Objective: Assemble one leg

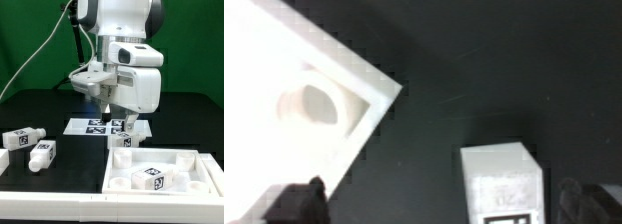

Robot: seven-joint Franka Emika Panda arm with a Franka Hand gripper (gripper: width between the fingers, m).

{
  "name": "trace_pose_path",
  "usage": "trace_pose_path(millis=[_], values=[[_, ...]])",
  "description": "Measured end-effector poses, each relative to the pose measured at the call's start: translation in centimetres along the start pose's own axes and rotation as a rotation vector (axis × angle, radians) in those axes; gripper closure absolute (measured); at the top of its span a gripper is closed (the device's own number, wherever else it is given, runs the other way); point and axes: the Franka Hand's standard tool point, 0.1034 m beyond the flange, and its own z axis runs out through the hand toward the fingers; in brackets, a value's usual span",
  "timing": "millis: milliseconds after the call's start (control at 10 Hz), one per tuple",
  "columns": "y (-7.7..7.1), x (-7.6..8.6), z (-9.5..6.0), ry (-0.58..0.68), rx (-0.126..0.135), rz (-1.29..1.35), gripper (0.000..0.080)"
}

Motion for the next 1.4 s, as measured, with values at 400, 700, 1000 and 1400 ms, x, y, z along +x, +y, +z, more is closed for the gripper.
trace_pose_path(millis=[400, 700, 1000, 1400], values=[[-0.6, -2.1, -0.2, 0.016, -0.008, 0.582, 0.015], [0.2, -1.9, -0.2, 0.037, -0.058, 0.774, 0.015], [0.3, -1.8, -0.2, 0.053, -0.054, 0.953, 0.015], [-0.4, -3.4, -0.4, 0.105, -0.033, 1.53, 0.015]])
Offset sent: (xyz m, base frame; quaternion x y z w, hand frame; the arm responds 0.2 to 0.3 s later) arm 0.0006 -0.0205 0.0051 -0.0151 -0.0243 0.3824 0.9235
